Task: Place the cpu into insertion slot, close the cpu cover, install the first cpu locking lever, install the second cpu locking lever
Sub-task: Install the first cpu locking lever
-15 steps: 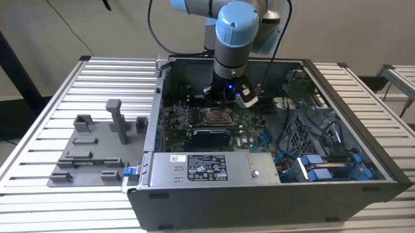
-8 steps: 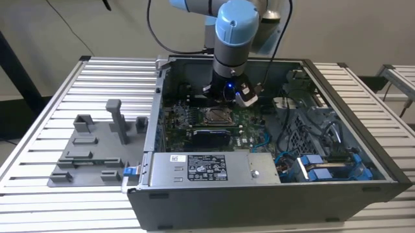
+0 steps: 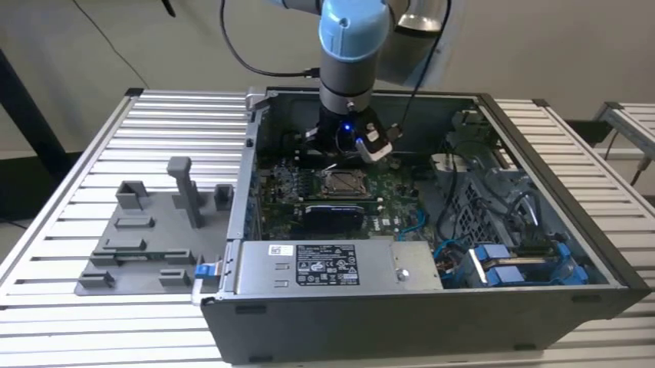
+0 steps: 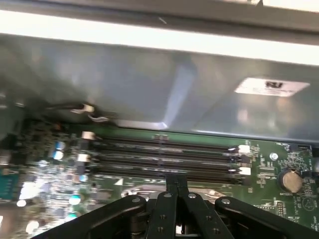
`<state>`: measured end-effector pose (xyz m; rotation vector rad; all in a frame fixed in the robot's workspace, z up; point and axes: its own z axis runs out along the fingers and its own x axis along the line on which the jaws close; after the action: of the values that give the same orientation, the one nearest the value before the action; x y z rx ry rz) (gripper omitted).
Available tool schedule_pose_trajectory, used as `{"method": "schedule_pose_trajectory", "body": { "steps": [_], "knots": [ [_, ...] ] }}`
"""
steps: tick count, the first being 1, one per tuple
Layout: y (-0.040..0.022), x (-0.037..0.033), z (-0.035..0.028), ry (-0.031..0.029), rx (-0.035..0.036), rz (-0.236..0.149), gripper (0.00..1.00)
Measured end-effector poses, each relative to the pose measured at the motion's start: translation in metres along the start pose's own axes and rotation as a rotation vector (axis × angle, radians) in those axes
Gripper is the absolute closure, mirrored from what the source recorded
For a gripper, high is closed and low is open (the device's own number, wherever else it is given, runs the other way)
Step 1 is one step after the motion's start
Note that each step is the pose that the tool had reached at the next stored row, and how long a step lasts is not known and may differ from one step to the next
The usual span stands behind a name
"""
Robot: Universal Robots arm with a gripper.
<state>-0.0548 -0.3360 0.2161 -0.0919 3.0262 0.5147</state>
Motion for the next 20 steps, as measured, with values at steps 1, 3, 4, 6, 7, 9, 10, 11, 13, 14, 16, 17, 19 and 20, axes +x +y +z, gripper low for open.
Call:
{"method": "schedule_pose_trajectory", "body": {
  "steps": [1, 3, 4, 6, 7, 9, 10, 11, 13, 14, 16, 17, 19, 20],
  "knots": [
    [0.0007, 0.002, -0.0017, 0.0, 0.0, 0.0, 0.89],
    [0.0016, 0.0085, -0.0033, 0.0, -0.0001, 0.0, 0.89],
    [0.0021, 0.0127, -0.0036, -0.0002, 0.0, 0.0, 0.89],
    [0.003, 0.0193, -0.0036, -0.0049, 0.0004, -0.002, 0.89],
    [0.0031, 0.0207, -0.0034, -0.0083, 0.0006, -0.003, 0.89],
    [0.0028, 0.0214, -0.0026, -0.0131, 0.0008, -0.005, 0.89],
    [0.0025, 0.0216, -0.0017, -0.0162, 0.0011, -0.006, 0.89],
    [0.002, 0.0217, -0.0003, -0.0204, 0.0013, -0.007, 0.89],
    [0.0013, 0.0219, 0.0018, -0.0265, 0.0015, -0.009, 0.89],
    [0.001, 0.0219, 0.0029, -0.0274, 0.0016, -0.01, 0.89],
    [0.0006, 0.0221, 0.0043, -0.0276, 0.0016, -0.01, 0.89],
    [0.0006, 0.0224, 0.0045, -0.0276, 0.0018, -0.01, 0.89],
    [0.0003, 0.0232, 0.0056, -0.0277, 0.0015, -0.01, 0.89],
    [0.0002, 0.0237, 0.0061, -0.0277, 0.0016, -0.01, 0.89]
  ]
}}
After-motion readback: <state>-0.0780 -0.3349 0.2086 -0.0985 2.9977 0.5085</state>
